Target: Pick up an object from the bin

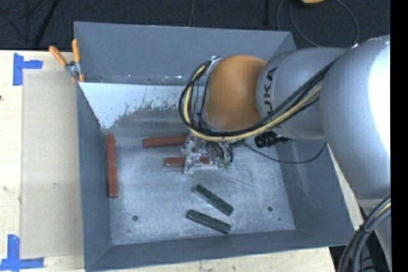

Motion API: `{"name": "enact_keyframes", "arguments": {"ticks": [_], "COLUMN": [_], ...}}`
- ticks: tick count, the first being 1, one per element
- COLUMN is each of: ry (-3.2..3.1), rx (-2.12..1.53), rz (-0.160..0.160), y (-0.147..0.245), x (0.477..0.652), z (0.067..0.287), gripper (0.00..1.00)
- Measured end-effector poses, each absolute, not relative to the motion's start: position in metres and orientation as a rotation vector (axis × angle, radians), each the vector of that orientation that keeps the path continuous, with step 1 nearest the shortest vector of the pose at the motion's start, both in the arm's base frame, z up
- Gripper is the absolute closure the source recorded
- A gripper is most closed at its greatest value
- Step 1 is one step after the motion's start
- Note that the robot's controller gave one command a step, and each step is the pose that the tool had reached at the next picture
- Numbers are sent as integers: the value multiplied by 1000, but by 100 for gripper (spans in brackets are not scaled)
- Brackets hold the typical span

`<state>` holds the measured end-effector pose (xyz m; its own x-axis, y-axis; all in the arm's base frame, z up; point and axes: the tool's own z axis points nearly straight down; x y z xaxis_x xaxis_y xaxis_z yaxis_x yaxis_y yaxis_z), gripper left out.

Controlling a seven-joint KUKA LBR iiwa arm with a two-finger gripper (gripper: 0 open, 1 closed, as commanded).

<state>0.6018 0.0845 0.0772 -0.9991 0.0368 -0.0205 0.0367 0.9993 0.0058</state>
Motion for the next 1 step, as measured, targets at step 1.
{"name": "enact_keyframes", "arguments": {"ticks": [1], "ry": [3139], "rx": [45], "rz": [1], "y": [89], "x": [618], "z": [205], "gripper": [100]}}
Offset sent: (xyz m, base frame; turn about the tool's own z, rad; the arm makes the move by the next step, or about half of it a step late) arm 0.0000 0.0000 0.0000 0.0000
